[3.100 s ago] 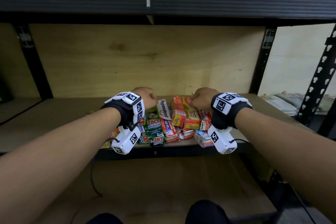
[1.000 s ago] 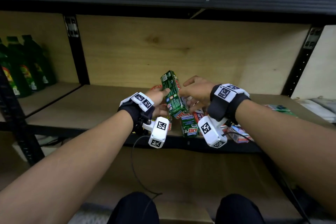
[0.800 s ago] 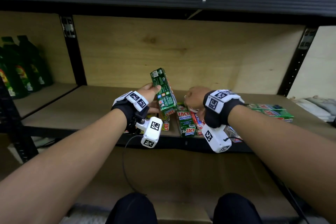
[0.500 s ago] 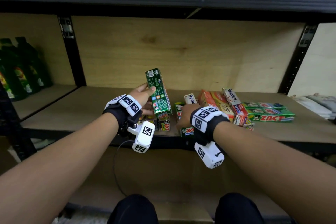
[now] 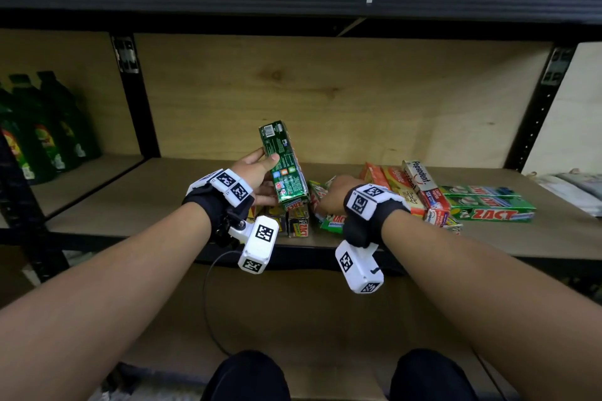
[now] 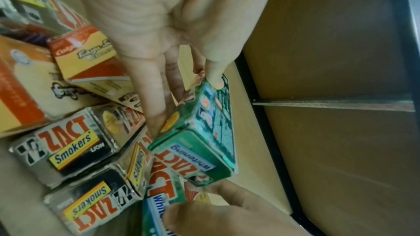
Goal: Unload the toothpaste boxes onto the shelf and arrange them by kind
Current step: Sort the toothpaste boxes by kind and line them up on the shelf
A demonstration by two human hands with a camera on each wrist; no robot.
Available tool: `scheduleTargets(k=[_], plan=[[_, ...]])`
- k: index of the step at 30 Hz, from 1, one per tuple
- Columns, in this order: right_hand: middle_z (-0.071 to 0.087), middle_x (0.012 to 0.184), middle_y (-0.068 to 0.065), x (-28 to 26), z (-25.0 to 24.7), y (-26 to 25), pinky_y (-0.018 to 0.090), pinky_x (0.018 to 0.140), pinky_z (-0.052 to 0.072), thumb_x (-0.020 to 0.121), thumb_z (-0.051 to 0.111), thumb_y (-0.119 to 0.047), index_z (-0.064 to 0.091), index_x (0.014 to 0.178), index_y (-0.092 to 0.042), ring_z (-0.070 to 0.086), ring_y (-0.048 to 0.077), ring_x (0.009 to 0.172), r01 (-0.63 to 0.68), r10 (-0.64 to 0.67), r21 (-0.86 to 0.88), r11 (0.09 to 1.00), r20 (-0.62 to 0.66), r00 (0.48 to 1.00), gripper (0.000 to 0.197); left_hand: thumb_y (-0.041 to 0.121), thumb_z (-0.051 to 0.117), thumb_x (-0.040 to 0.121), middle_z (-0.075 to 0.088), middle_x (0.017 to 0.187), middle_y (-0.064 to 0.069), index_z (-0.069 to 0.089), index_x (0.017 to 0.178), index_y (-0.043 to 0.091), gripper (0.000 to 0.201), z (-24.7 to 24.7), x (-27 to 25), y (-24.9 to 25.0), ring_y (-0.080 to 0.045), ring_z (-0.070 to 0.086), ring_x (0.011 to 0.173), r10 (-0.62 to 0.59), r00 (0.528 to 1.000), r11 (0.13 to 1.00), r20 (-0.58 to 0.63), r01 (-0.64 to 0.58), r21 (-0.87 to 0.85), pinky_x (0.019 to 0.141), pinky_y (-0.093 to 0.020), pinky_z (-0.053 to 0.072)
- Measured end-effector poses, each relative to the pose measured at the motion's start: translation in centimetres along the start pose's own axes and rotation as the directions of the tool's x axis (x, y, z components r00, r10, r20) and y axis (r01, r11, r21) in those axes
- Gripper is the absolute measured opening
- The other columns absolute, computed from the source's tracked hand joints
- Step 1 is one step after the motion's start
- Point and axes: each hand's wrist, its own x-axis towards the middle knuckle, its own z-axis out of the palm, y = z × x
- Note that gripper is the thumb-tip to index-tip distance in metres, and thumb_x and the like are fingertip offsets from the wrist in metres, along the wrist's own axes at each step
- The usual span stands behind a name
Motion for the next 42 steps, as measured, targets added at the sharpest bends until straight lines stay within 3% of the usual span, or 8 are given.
scheduleTargets(k=[4,9,12,18,27,33,39,42], plan=[[0.065,0.090,0.004,-1.1,-3.4,0.7,0.030,0.071,0.054,0.077,0.074,-0.040,0.069,0.103,-0.006,0.063,0.021,0.076,0.013,-0.014,0.005,1.000,0.066,0.998,0.043,0.027,0.063,0.094,0.066,0.119,-0.010,0.048,0.139,0.030,0.048,0.6,0.0,0.4,-0.033,0.070,0.089,0.026,1.000,0.999,0.003,-0.026,-0.026,0.076,-0.052,0.057],[0.068,0.115,0.009,-1.8,-7.6,3.9,0.037,0.080,0.058,0.072,0.078,-0.011,0.065,0.117,-0.014,0.066,0.025,0.094,0.067,-0.049,0.345,0.936,-0.058,0.997,0.047,0.031,0.067,0.090,0.060,0.131,-0.006,0.045,0.142,0.035,0.057,2.2,0.1,0.6,-0.034,0.068,0.098,0.064,0.998,0.998,-0.009,-0.064,-0.006,0.075,-0.056,0.057],[0.064,0.118,0.005,-3.2,-11.2,5.8,0.047,0.086,0.057,0.076,0.076,-0.003,0.060,0.122,-0.019,0.065,0.028,0.105,0.068,-0.046,0.335,0.940,-0.073,0.996,0.051,0.033,0.066,0.090,0.061,0.130,-0.005,0.046,0.141,0.036,0.055,3.8,0.1,0.7,-0.033,0.070,0.095,0.070,0.998,0.997,0.008,-0.070,0.018,0.074,-0.054,0.058],[0.066,0.111,0.008,-6.2,-16.5,12.8,0.055,0.079,0.058,0.081,0.071,0.001,0.065,0.115,-0.030,0.068,0.032,0.098,-0.009,0.061,0.383,0.924,-0.125,0.990,0.047,0.032,0.068,0.089,0.061,0.129,-0.004,0.048,0.139,0.036,0.054,9.0,0.5,1.1,-0.032,0.067,0.100,0.065,0.995,0.998,0.077,-0.066,0.009,0.063,-0.046,0.059],[0.065,0.113,0.005,-9.2,-19.2,23.8,0.049,0.074,0.060,0.082,0.069,0.006,0.065,0.107,-0.030,0.066,0.029,0.095,-0.165,0.214,0.304,0.938,-0.135,0.968,0.044,0.026,0.076,0.083,0.051,0.142,-0.008,0.044,0.141,0.036,0.067,19.0,0.8,0.6,-0.042,0.056,0.116,0.014,0.974,0.997,0.227,0.004,-0.080,0.060,-0.052,0.057],[0.058,0.124,0.006,-9.0,-18.3,29.8,0.047,0.073,0.061,0.080,0.070,0.005,0.063,0.118,-0.029,0.061,0.033,0.104,-0.267,0.286,0.209,0.941,-0.065,0.956,0.051,0.024,0.076,0.082,0.056,0.133,-0.014,0.046,0.138,0.037,0.066,23.7,1.5,-0.7,-0.042,0.064,0.102,0.020,0.948,0.994,0.319,0.014,-0.104,0.064,-0.056,0.056],[0.053,0.133,-0.007,-6.9,-16.5,33.8,0.039,0.072,0.062,0.081,0.066,0.006,0.063,0.114,-0.037,0.057,0.025,0.115,-0.240,0.231,0.099,0.966,0.097,0.968,0.054,0.025,0.078,0.079,0.050,0.142,-0.009,0.041,0.142,0.038,0.075,25.8,3.1,-0.8,-0.044,0.054,0.117,0.026,0.945,0.995,0.326,0.007,-0.099,0.063,-0.056,0.057],[0.050,0.134,-0.011,-5.5,-15.4,34.8,0.034,0.076,0.060,0.080,0.068,0.004,0.064,0.107,-0.044,0.053,0.019,0.120,-0.183,0.179,0.040,0.982,0.102,0.979,0.055,0.024,0.076,0.081,0.054,0.138,-0.009,0.041,0.143,0.036,0.072,26.2,3.5,-0.9,-0.042,0.059,0.112,0.029,0.951,0.996,0.309,0.000,-0.093,0.063,-0.057,0.057]])
